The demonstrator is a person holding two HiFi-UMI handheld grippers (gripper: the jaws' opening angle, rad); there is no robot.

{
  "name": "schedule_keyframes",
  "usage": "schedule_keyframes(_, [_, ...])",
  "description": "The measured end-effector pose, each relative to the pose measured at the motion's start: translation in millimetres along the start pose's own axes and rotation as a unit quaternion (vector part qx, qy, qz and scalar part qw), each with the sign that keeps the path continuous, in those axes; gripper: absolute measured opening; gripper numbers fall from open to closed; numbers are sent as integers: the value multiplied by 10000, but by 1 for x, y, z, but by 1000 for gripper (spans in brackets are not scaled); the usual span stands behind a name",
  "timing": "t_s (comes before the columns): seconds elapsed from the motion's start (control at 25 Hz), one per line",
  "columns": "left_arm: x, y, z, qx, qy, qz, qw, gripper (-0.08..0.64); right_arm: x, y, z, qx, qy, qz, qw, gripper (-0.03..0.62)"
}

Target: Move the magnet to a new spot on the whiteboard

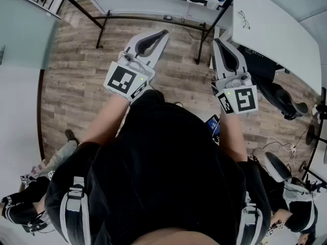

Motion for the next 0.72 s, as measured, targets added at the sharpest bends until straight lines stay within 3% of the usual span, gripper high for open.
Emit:
schedule_keyframes(0.28, [8,6,12,71,-42,-41,10000,5,14,2,0,-44,-16,-72,10000,2])
schedule_keyframes(0.48, [12,5,20,66,-59,-88,9999,5,19,2,-6,-255,-254,-61,9993,3])
schedule_keyframes(0.72, [13,1,37,39,144,-76,9999,5,28,-7,-9,-295,-360,24,9989,3])
Point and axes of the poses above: the fingertips, and each gripper's own axes: x backward along the fingers, z to its right, y out of its underside, the point moved 4 cm from there along x, backward along the fingers, and after that the axes turned 10 degrees about x, right-handed, at the moved point
